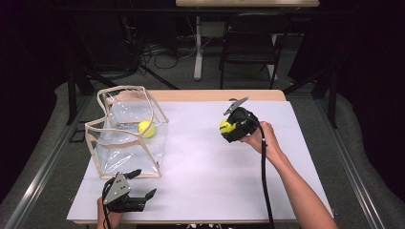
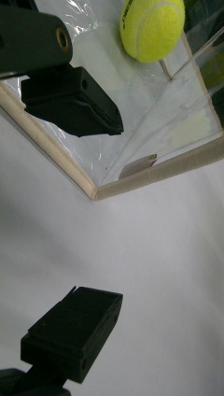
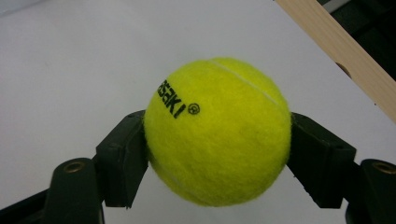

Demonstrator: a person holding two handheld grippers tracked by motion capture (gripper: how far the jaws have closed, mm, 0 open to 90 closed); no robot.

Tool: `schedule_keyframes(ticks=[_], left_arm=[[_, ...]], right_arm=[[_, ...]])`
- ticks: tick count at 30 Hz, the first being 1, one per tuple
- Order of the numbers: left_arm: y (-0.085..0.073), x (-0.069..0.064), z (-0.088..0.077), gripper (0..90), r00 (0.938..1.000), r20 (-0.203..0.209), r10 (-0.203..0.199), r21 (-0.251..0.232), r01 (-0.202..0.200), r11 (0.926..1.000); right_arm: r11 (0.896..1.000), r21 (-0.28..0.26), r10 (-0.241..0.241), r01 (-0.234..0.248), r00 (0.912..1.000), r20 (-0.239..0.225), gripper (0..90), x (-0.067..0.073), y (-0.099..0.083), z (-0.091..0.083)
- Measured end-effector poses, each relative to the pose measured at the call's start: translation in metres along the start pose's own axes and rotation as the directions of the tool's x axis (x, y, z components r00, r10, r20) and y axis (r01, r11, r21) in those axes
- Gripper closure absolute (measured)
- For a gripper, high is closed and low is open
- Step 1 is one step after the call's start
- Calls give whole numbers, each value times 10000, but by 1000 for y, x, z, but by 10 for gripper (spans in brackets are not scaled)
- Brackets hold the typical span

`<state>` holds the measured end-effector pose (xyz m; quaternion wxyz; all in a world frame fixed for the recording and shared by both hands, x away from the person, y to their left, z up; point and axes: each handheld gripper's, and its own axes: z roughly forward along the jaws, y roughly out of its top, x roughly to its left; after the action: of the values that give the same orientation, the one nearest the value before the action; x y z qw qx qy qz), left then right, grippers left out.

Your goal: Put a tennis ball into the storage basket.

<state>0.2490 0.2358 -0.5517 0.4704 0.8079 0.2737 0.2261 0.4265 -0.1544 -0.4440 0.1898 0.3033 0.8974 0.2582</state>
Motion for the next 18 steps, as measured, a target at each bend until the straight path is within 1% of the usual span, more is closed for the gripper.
schedule_keyframes(ticks=[18], left_arm=[[0,0,0,159,10000,-11,-20,-8,20,10000]], right_arm=[[9997,-156,-196,198,9997,160,265,-3,13,-10]])
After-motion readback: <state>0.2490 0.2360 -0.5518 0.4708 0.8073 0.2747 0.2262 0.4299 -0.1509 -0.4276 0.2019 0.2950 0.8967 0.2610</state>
